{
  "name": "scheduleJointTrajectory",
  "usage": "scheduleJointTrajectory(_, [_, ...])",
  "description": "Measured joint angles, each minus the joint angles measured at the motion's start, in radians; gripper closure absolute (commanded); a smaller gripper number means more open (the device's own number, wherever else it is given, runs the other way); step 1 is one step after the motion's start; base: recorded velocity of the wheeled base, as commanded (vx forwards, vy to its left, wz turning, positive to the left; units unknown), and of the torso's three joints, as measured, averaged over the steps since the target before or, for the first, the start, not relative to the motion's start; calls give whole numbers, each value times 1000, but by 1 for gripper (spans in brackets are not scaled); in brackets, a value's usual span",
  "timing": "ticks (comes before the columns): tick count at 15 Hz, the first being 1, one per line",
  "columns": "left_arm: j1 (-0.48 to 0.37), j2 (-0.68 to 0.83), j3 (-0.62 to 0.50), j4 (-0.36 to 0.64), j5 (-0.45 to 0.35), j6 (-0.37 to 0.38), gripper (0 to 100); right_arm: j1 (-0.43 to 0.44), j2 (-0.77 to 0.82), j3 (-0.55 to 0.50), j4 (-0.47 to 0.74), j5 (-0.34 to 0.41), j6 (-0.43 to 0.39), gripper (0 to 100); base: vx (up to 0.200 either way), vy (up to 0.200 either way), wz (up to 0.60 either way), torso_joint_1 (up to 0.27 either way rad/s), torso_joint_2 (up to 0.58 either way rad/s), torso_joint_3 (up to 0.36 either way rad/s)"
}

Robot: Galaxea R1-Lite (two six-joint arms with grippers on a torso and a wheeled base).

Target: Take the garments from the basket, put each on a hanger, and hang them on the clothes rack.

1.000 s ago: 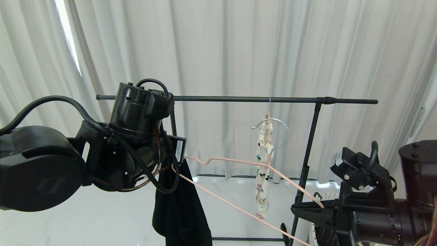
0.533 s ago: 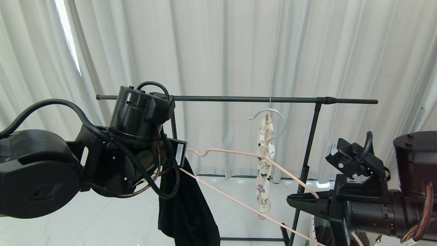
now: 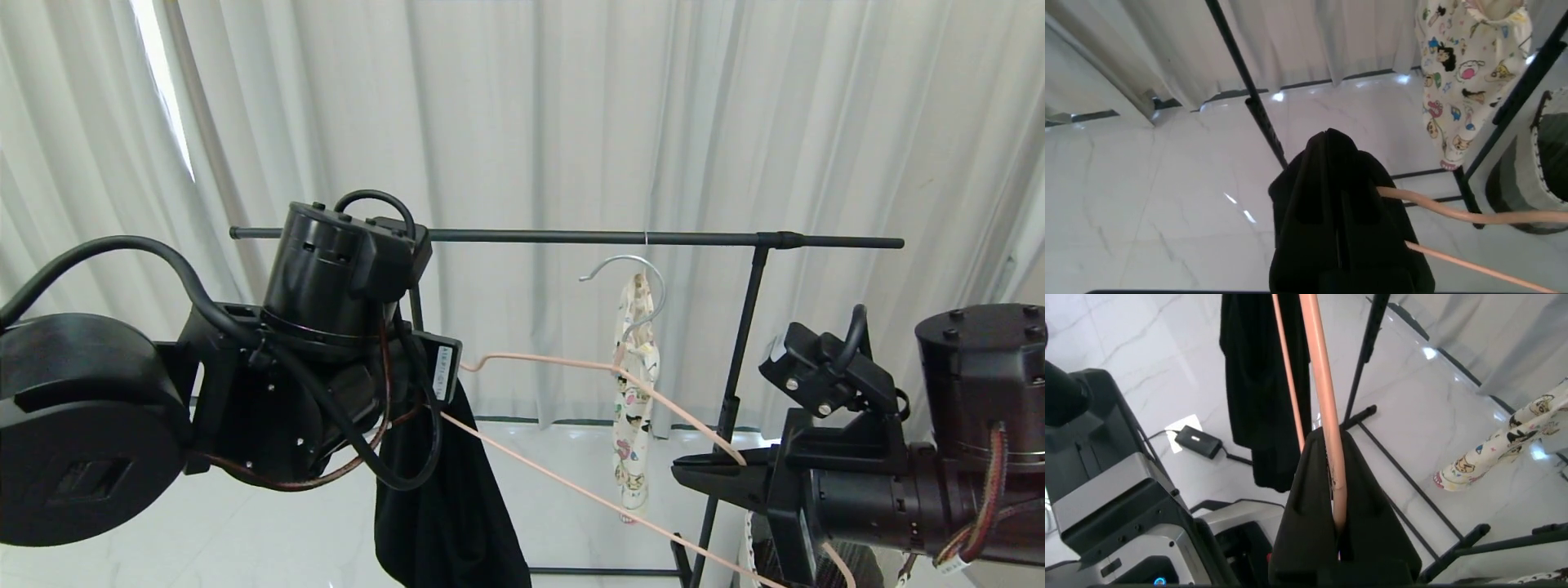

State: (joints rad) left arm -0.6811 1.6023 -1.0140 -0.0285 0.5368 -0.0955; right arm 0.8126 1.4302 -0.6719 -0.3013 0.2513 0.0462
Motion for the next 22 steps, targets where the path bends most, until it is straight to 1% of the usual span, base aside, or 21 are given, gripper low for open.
scheduleJointTrajectory(2, [-17, -11, 1, 0, -4, -2, 100, 0, 14, -8, 0, 0, 0, 100, 0, 0, 0, 0, 0, 0])
scheduleJointTrajectory(5, [-58, -20, 1, 0, -4, -37, 100, 0, 41, -27, -19, -2, 0, 100, 0, 0, 0, 0, 0, 0])
scheduleJointTrajectory(8, [-122, -23, -7, 0, -2, -76, 100, 7, 73, -44, -26, -2, 0, 100, 0, 0, 0, 0, 0, 0])
scheduleJointTrajectory(11, [-174, -23, -23, -1, -5, -99, 100, 11, 98, -58, -27, -2, 0, 100, 0, 0, 0, 0, 0, 0])
scheduleJointTrajectory(13, [-209, -22, -27, -1, -9, -100, 100, 23, 116, -77, -26, -2, 15, 100, 0, 0, 0, 0, 0, 0])
scheduleJointTrajectory(15, [-239, -20, -27, -6, -23, -101, 100, 50, 143, -113, -26, -2, 52, 100, 0, 0, 0, 0, 0, 0])
scheduleJointTrajectory(16, [-246, -19, -27, -46, -27, -100, 100, 56, 154, -124, -28, -6, 62, 100, 0, 0, 0, 0, 0, 0])
scheduleJointTrajectory(17, [-252, -17, -26, -85, -29, -99, 100, 63, 166, -135, -30, -19, 66, 100, 0, 0, 0, 0, 0, 0])
scheduleJointTrajectory(20, [-256, -13, -16, -92, -28, -98, 100, 66, 185, -144, -57, -63, 98, 100, 0, 0, 0, 0, 0, 0])
scheduleJointTrajectory(21, [-256, -13, -14, -96, -28, -99, 100, 66, 187, -142, -81, -97, 122, 100, 0, 0, 0, 0, 0, 0])
scheduleJointTrajectory(22, [-256, -14, -13, -104, -28, -99, 0, 65, 188, -141, -87, -124, 140, 100, 0, 0, 0, 0, 0, 0])
